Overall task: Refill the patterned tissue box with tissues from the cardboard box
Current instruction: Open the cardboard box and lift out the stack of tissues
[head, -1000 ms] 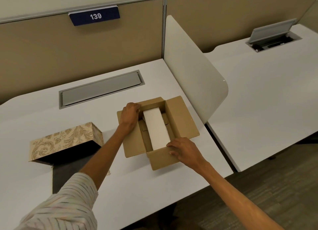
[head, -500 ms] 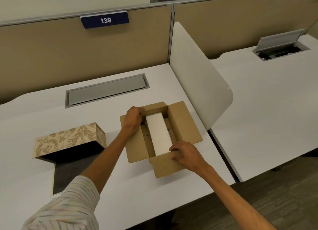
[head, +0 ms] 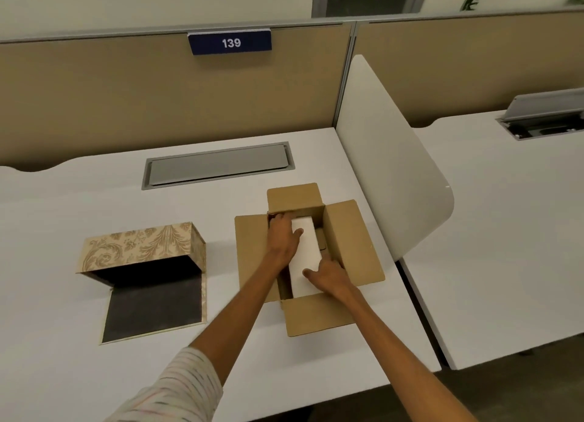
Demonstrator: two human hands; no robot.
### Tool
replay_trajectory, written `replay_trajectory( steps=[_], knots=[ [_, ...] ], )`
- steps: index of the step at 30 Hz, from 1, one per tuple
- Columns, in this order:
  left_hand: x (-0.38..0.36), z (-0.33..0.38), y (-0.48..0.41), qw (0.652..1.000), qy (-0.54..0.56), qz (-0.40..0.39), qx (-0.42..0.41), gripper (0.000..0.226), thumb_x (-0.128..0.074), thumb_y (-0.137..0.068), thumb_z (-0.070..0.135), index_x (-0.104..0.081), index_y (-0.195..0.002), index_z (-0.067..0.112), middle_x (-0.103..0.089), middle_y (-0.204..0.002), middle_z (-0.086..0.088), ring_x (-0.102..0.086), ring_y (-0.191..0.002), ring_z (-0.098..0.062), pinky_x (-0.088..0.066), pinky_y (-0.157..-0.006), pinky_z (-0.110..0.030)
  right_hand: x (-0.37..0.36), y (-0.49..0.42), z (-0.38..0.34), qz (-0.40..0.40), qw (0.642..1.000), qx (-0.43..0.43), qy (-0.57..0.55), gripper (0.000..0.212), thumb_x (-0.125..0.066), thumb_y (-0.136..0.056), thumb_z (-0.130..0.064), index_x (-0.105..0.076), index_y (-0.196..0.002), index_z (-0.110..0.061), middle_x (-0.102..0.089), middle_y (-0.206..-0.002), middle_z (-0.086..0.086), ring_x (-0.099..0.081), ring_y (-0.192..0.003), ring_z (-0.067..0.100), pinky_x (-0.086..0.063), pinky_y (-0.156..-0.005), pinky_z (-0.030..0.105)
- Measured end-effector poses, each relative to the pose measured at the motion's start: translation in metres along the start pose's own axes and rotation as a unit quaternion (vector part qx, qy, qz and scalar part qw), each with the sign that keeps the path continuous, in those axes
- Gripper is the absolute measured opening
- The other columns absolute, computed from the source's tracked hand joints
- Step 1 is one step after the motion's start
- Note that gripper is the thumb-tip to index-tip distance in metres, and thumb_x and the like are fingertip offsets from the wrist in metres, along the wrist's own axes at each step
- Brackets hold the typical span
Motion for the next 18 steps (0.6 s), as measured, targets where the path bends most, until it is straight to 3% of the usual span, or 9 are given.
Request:
replay_trajectory(
  steps=[5, 9, 14, 18],
  knots=[
    [-0.020, 0.000, -0.008, 0.996, -0.078, -0.021, 0.032, 0.039, -0.058, -0.097, 0.025, -0.049, -0.128, 0.004, -0.048, -0.133, -0.019, -0.045, -0.122, -0.032, -0.046, -0.102, -0.040, -0.015, -0.017, 0.010, -0.033, 0.999, -0.042, 0.008, 0.069, -0.053, -0.092, -0.048, -0.034, -0.138, 0.001, -0.050, -0.138, 0.019, -0.054, -0.121, 0.033, -0.047, -0.102, 0.041],
    [-0.035, -0.006, -0.004, 0.991, -0.126, -0.031, 0.044, 0.047, -0.054, -0.099, 0.028, -0.039, -0.139, 0.008, -0.034, -0.144, -0.019, -0.041, -0.126, -0.031, -0.047, -0.102, -0.040, -0.022, -0.027, 0.014, -0.045, 0.997, -0.061, 0.010, 0.078, -0.054, -0.091, -0.051, -0.027, -0.141, 0.001, -0.047, -0.142, 0.020, -0.051, -0.126, 0.035, -0.045, -0.105, 0.043],
    [-0.044, -0.018, -0.001, 0.993, -0.041, -0.028, 0.103, 0.054, -0.055, -0.099, 0.025, -0.029, -0.145, 0.012, -0.021, -0.152, -0.020, -0.050, -0.119, -0.035, -0.047, -0.104, -0.043, -0.025, -0.036, 0.017, -0.043, 0.995, -0.060, -0.065, 0.078, -0.064, -0.085, -0.050, -0.035, -0.138, -0.001, -0.050, -0.139, 0.018, -0.051, -0.125, 0.033, -0.046, -0.104, 0.042],
    [-0.049, -0.020, -0.001, 0.990, 0.026, -0.038, 0.130, 0.059, -0.055, -0.099, 0.023, -0.024, -0.148, 0.012, -0.028, -0.148, -0.021, -0.045, -0.125, -0.038, -0.043, -0.105, -0.046, -0.026, -0.041, 0.017, -0.052, 0.990, -0.059, -0.117, 0.067, -0.069, -0.084, -0.042, -0.044, -0.134, -0.004, -0.055, -0.134, 0.017, -0.054, -0.121, 0.032, -0.049, -0.095, 0.035]
  ],
)
Point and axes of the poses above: each hand's wrist, its own y-axis away from the middle knuckle, its own x-axis out of the back of the hand, z = x × y, the point moved 8 cm from there along -y, towards the middle knuckle
